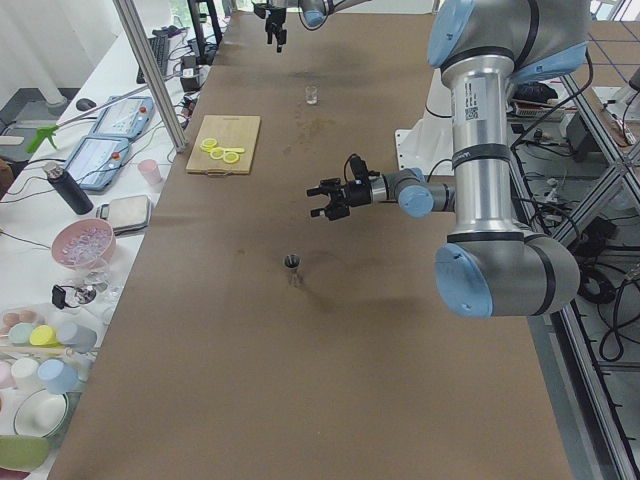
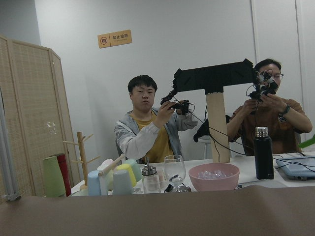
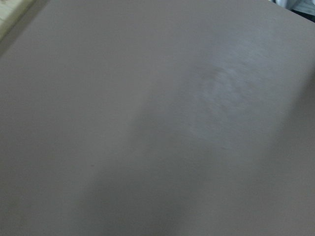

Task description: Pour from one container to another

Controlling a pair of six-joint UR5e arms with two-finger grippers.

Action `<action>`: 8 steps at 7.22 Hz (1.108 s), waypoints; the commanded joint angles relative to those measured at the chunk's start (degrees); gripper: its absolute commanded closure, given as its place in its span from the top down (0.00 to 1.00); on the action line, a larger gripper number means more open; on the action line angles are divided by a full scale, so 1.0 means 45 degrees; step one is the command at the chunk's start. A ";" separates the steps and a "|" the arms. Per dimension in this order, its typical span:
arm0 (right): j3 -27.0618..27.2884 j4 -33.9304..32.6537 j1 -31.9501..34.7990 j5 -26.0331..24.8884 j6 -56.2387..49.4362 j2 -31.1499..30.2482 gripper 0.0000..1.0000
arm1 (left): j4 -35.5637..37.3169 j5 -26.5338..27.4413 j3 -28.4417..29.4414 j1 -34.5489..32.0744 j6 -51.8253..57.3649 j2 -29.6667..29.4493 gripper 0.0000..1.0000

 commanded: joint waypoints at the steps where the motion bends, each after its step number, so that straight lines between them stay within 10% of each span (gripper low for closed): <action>1: 0.0669 -0.2439 0.1308 -0.0407 -0.0045 -0.0744 1.00 | -0.0103 -0.1975 -0.0272 -0.0670 0.4987 -0.2559 0.99; 4: 0.1279 -0.4983 0.2850 0.0213 -0.0026 -0.1916 1.00 | -0.0705 -0.7081 0.0040 -0.3067 1.0997 -0.4595 0.99; 8: 0.3193 -0.4969 0.4006 0.0824 -0.0026 -0.5744 1.00 | -0.3132 -1.7586 0.2940 -1.0112 1.9568 -0.4874 0.99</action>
